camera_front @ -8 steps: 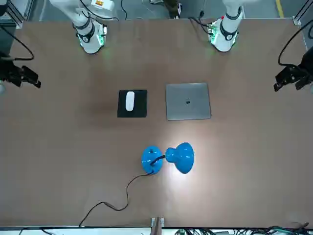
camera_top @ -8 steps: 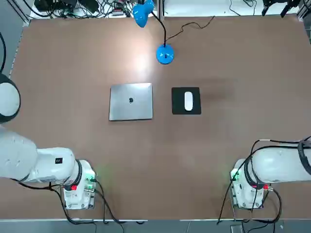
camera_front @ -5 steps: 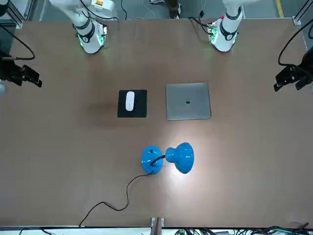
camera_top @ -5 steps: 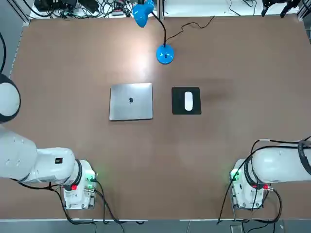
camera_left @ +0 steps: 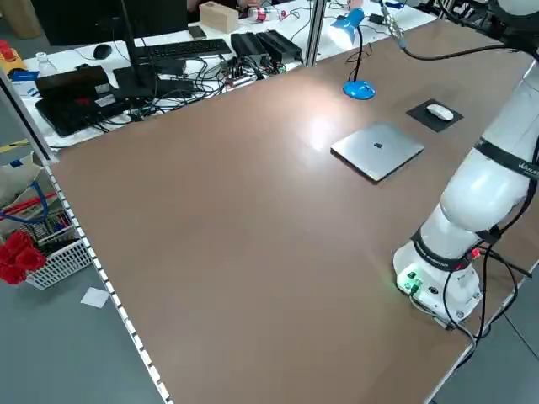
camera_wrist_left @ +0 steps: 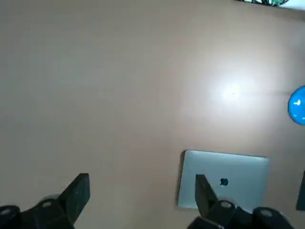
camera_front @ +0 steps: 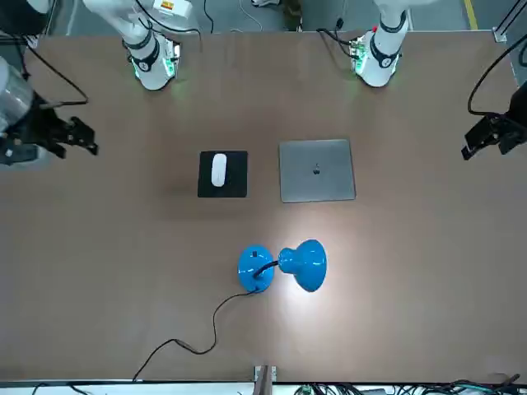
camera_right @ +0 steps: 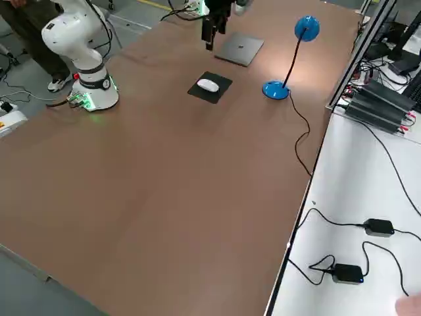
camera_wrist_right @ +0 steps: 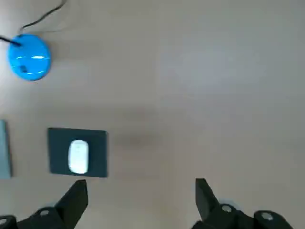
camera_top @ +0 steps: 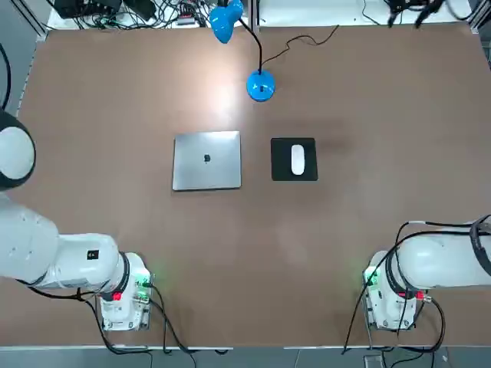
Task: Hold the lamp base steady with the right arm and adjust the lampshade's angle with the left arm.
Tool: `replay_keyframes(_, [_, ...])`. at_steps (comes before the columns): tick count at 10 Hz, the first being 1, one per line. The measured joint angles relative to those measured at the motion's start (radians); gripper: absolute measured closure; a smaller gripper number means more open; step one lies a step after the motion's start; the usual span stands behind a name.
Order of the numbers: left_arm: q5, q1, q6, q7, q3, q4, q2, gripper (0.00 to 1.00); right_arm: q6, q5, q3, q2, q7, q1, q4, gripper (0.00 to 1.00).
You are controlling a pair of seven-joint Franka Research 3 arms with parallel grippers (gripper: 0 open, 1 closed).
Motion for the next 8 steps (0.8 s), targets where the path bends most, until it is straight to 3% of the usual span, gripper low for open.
replay_keyframes(1, [-0.013,-0.009,0.003,-0.021,-0.002,0.025,0.033,0.02,0.059,0.039,0.032,0.022,-0.003,0.007,-0.023,0.00])
replay_keyframes(3, [-0.020,-0.045,0.025,-0.013,-0.010,0.094,0.120,0.01,0.252,0.054,0.162,0.104,-0.002,0.011,-0.041,0.00])
replay_keyframes(5, [-0.021,-0.057,0.116,0.046,-0.038,0.137,0.183,0.01,0.509,0.054,0.287,0.224,-0.002,0.018,-0.048,0.00])
replay_keyframes(7, [-0.021,-0.065,0.214,0.120,-0.078,0.143,0.219,0.01,0.781,0.005,0.361,0.358,-0.029,0.024,-0.051,0.00])
replay_keyframes(8, [-0.021,-0.074,0.231,0.185,-0.086,0.146,0.228,0.01,0.917,-0.076,0.382,0.430,-0.035,0.030,-0.051,0.00])
